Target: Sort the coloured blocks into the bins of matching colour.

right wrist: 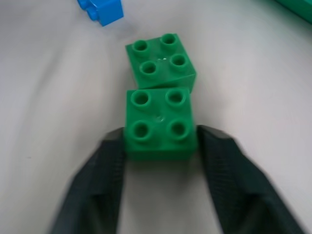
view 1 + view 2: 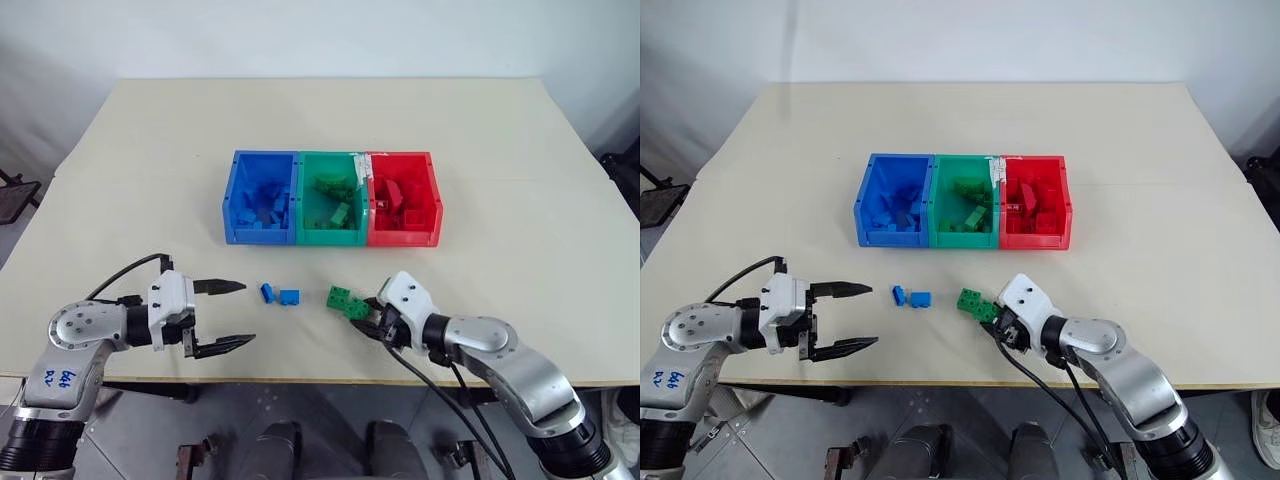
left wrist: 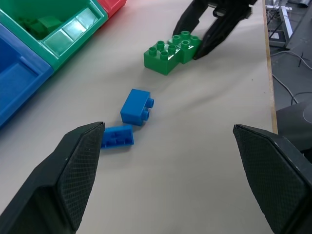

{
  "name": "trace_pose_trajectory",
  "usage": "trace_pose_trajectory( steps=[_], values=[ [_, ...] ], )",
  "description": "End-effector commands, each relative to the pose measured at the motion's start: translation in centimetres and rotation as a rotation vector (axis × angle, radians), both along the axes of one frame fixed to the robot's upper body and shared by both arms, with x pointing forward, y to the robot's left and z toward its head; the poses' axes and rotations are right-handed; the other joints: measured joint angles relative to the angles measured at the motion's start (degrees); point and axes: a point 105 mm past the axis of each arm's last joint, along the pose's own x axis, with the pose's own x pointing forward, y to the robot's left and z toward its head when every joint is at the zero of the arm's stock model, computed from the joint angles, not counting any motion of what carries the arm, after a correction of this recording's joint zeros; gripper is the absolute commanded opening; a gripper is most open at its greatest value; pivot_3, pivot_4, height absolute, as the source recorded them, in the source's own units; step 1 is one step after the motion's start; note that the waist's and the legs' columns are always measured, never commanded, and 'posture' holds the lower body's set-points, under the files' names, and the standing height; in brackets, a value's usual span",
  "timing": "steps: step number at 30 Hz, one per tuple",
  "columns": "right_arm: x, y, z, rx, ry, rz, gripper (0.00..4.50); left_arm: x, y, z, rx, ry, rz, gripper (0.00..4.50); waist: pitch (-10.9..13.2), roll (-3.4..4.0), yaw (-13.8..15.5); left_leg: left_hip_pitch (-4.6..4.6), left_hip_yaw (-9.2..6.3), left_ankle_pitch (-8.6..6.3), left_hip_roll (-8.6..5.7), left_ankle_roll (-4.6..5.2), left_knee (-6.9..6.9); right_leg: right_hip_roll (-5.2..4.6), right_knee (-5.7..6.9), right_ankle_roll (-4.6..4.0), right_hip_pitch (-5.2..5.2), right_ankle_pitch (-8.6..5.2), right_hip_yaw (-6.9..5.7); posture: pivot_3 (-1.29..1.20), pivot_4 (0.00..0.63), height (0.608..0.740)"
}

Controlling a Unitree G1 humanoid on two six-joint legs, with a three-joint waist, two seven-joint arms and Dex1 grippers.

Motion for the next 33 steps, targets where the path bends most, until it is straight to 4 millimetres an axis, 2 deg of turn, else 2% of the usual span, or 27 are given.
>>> trace_pose_trajectory(
  steps=[1,4,8,12,14,19,22,25,28,30,33],
  values=[
    [-0.4,-0.8,0.2,-0.004,0.012,0.019,1.45,0.1,-0.2,0.5,-0.008,-0.028,-0.014,4.5,0.0,0.0,0.08,0.0,0.0,-0.01,0.0,0.0,-0.01,0.0,-0.01,0.0,0.0,0.0,0.0,0.0,0.15,0.74],
    [0.0,-1.5,2.3,0.037,-0.072,0.076,1.45,0.2,-0.2,0.6,-0.031,-0.04,0.004,4.5,0.0,0.0,0.11,-0.01,0.01,-0.02,-0.01,0.02,0.0,0.0,-0.05,0.0,0.01,0.0,0.0,0.0,0.15,0.74],
    [2.9,-2.1,6.0,0.141,-0.176,-0.001,1.45,0.5,0.2,0.8,-0.081,-0.057,0.074,4.5,0.02,-0.01,-0.14,-0.01,0.07,-0.01,-0.01,0.02,0.03,0.0,-0.06,0.01,0.02,0.0,0.0,0.0,0.15,0.74],
    [6.4,-0.6,9.6,0.216,-0.242,-0.039,1.45,0.7,1.0,0.9,-0.134,-0.075,0.178,4.5,0.02,-0.01,-0.94,0.07,0.15,-0.05,0.42,-0.12,-0.05,0.26,0.02,-0.11,-0.05,-0.01,0.1,0.0,0.15,0.74],
    [8.7,1.1,10.9,0.225,-0.272,-0.041,1.45,0.5,1.7,0.7,-0.158,-0.083,0.248,4.5,0.02,-0.01,-1.61,0.06,0.17,-0.06,0.48,-0.14,-0.08,0.31,0.02,-0.13,-0.08,-0.03,0.11,0.0,0.15,0.74],
    [12.5,3.0,11.8,0.202,-0.322,-0.088,1.45,-0.3,2.0,0.2,-0.166,-0.088,0.303,4.5,0.01,-0.01,-1.49,0.08,0.26,-0.08,0.58,-0.18,-0.33,0.4,0.2,-0.19,-0.24,-0.01,0.18,0.0,0.15,0.74],
    [13.7,3.6,12.5,0.206,-0.353,-0.094,2.5,-0.4,1.9,0.2,-0.17,-0.093,0.313,4.5,0.01,-0.01,-1.39,0.05,0.25,-0.08,0.56,-0.19,-0.41,0.39,0.21,-0.28,-0.34,0.04,0.18,0.0,0.15,0.74],
    [13.7,3.7,13.4,0.225,-0.381,-0.068,3.49,-0.4,1.8,0.2,-0.17,-0.094,0.314,4.5,0.01,-0.01,-1.52,0.03,0.26,-0.08,0.57,-0.19,-0.46,0.4,0.2,-0.33,-0.38,0.07,0.18,0.0,0.15,0.74],
    [12.3,2.5,14.3,0.256,-0.427,-0.013,4.48,-0.3,1.6,0.3,-0.169,-0.092,0.302,4.5,0.01,-0.01,-1.58,0.04,0.35,-0.07,0.61,-0.2,-0.59,0.4,0.2,-0.33,-0.46,0.07,0.17,0.0,0.15,0.74],
    [11.1,1.6,14.7,0.275,-0.453,0.029,4.48,-0.2,1.5,0.4,-0.169,-0.091,0.294,4.5,0.01,-0.01,-1.36,0.03,0.37,-0.07,0.62,-0.2,-0.64,0.4,0.2,-0.33,-0.5,0.07,0.16,0.0,0.15,0.74],
    [7.7,-2.0,13.4,0.239,-0.5,0.123,4.48,0.3,1.2,0.4,-0.159,-0.087,0.26,4.5,0.01,-0.02,-0.59,0.01,0.35,-0.08,0.6,-0.19,-0.66,0.39,0.15,-0.33,-0.48,0.07,0.11,0.0,0.15,0.74]
  ],
)
